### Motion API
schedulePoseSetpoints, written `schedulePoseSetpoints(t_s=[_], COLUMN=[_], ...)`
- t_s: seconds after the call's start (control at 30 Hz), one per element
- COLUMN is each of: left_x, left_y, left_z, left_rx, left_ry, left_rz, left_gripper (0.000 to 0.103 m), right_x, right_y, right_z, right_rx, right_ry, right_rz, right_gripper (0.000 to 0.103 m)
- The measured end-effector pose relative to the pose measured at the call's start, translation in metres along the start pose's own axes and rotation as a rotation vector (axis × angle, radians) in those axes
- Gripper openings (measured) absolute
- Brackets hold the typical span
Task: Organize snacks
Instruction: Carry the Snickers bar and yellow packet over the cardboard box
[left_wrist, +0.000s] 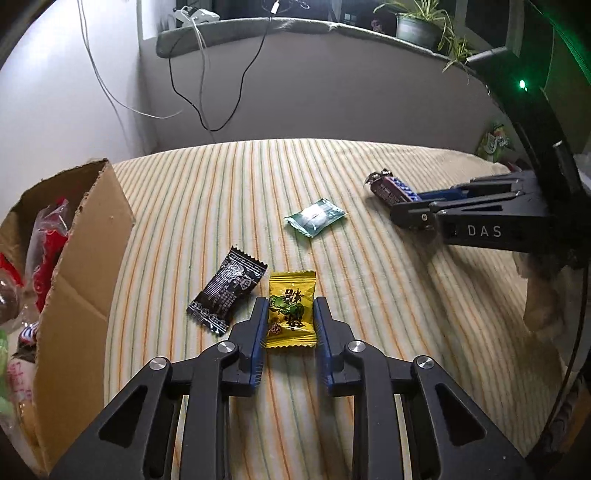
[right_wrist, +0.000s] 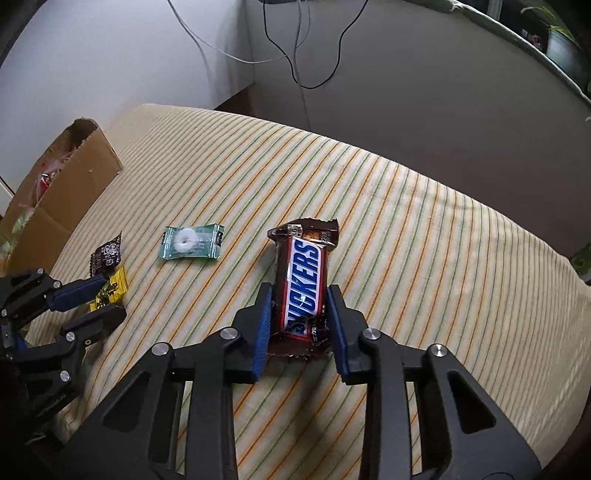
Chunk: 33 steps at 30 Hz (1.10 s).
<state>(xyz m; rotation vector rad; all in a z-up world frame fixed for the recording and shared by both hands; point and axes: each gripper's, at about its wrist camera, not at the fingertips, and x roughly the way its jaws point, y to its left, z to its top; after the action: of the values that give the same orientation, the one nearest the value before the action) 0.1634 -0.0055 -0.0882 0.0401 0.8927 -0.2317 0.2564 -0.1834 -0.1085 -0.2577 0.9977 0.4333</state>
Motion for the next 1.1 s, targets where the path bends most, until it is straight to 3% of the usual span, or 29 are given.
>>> schedulePoseSetpoints(t_s=[0.47, 0.77, 1.1], left_x=[-0.058, -0.097, -0.122], left_y=[0.004, 0.015, 0.049], left_z=[0.005, -0.005, -0.018], left_rx=[-0.032, -0.05, -0.105], left_ry=[-0.139, -0.22, -0.258], left_rz=[0.009, 0.051, 0.103], left_gripper=[0.023, 0.023, 0.023], right_x=[-0.063, -0.093, -0.085], right_y=[0.009, 0.052, 0.109], right_z=[-0.014, -0.006, 0.008], right_rx=[-0.017, -0.08, -0.159], right_ry=[-0.098, -0.159, -0.175], right_rz=[0.021, 0.074, 0.127], right_gripper=[0.029, 0.029, 0.029])
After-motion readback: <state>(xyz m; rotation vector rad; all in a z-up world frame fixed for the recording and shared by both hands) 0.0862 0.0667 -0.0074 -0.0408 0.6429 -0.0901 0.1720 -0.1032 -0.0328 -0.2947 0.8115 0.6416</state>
